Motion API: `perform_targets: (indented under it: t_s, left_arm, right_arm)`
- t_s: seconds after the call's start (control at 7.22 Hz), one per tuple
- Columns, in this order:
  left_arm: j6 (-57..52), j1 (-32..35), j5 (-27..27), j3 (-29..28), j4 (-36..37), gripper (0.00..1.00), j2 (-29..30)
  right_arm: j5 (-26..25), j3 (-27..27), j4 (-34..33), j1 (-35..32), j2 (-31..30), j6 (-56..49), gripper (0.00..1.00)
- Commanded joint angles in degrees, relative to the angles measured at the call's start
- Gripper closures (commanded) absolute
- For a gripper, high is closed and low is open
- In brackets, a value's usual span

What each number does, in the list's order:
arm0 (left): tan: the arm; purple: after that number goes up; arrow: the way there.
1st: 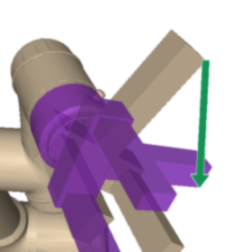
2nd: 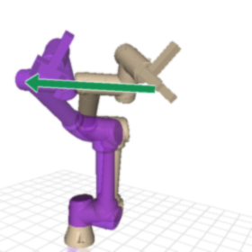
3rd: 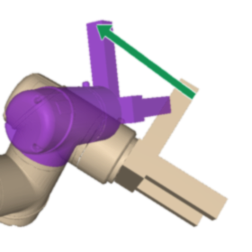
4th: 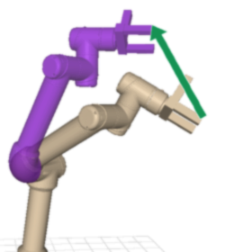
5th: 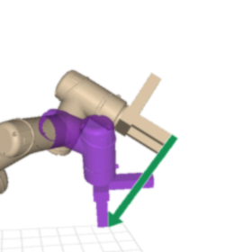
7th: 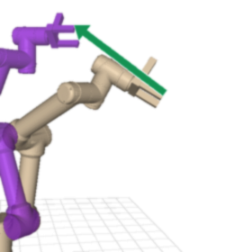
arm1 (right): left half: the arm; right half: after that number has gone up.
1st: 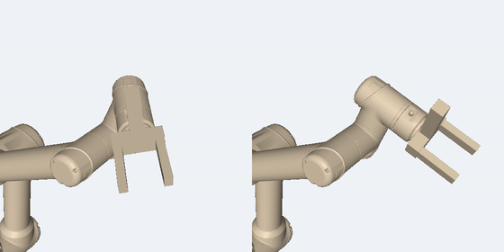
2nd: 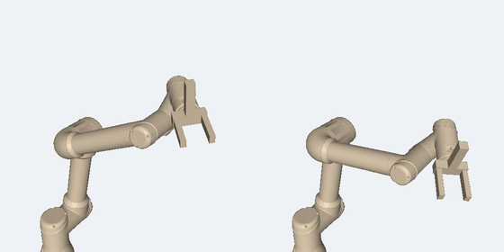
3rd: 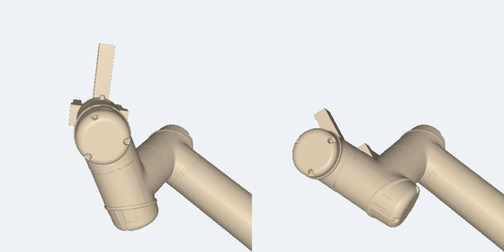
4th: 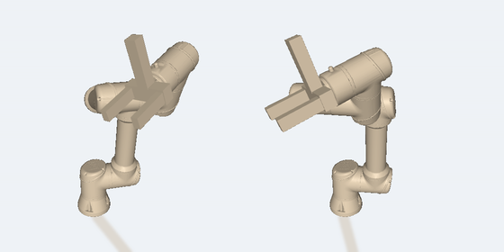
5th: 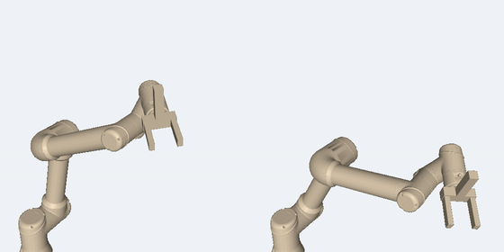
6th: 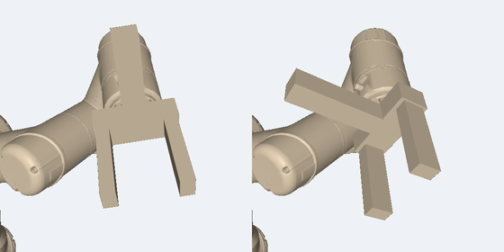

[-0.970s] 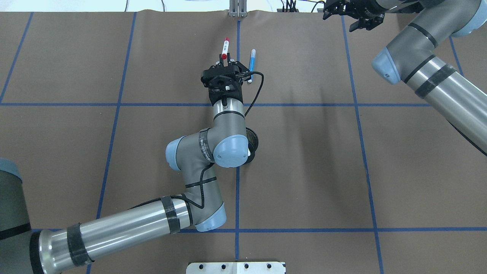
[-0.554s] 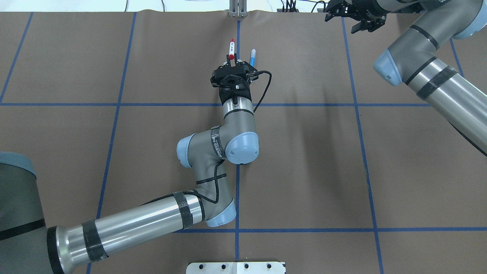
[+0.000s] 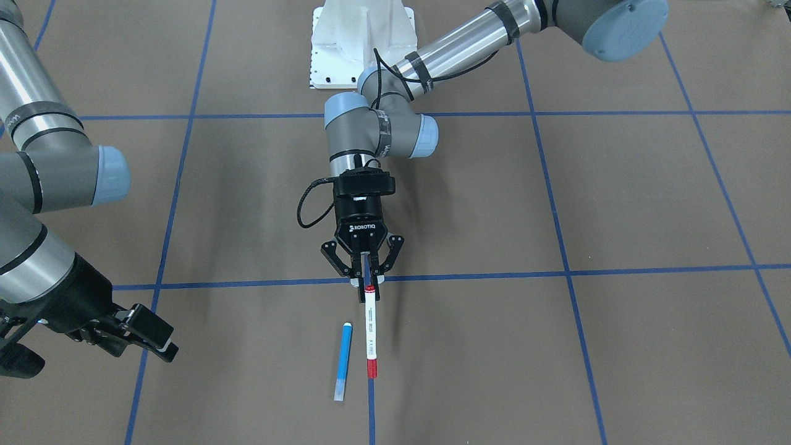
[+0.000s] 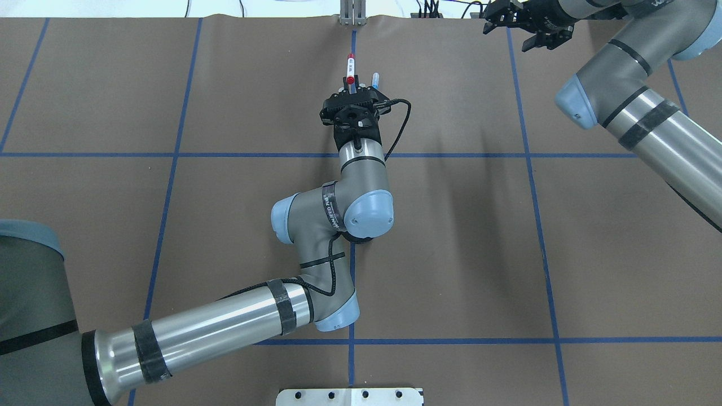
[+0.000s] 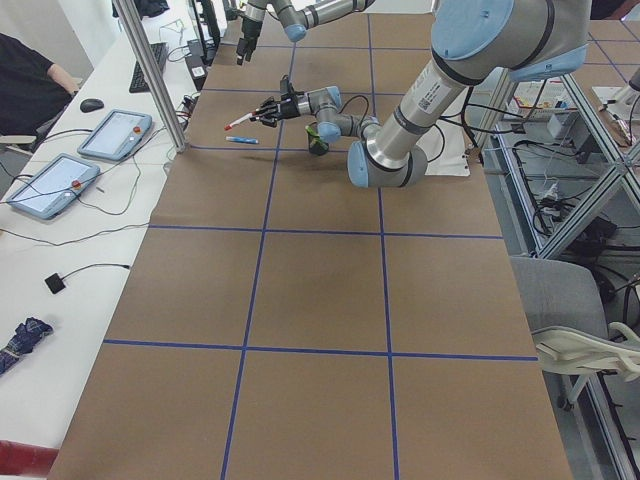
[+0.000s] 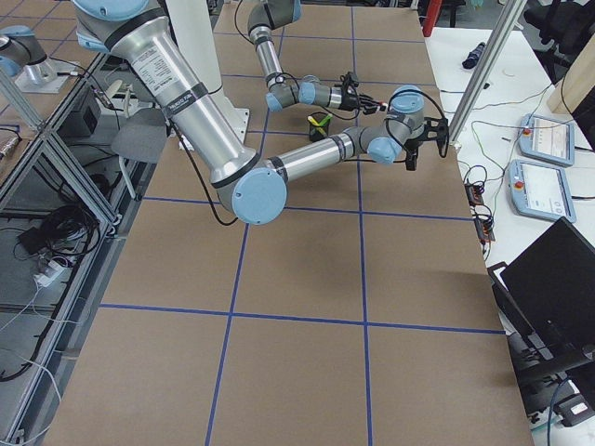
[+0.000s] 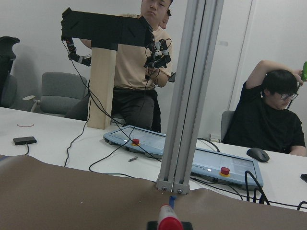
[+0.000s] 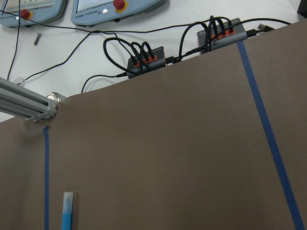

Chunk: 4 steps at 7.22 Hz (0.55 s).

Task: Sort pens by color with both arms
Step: 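Lower the red-capped marker beside the blue marker and open the left gripper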

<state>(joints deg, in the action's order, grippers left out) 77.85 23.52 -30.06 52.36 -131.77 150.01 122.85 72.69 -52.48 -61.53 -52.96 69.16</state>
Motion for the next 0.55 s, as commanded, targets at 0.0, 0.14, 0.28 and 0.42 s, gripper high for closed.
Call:
perform_targets:
  t_s: [0.0,0.14,0.28,0.42]
  left_arm:
    - [0.90,0.74,-0.43,-3.04,0.02,0.91,1.68]
    - [0.99,0.83,-0.52,-3.75,0.02,0.91,1.95]
    - [0.99,0.91,-0.87,-3.84,0.02,0.70,2.64]
    - [0.99,1.09,-1.40,-3.93,0.02,0.19,3.09]
  right_arm:
    - [-0.07,-0.09,0.01,0.01,-0.13,-0.08,0.00]
    - [-0.85,-0.09,0.01,0.10,-0.13,-0.08,0.00]
    - [-1.03,-0.09,0.09,0.10,-0.21,-0.08,0.00]
    - [-1.03,0.00,0.09,0.19,-0.13,0.01,0.00]
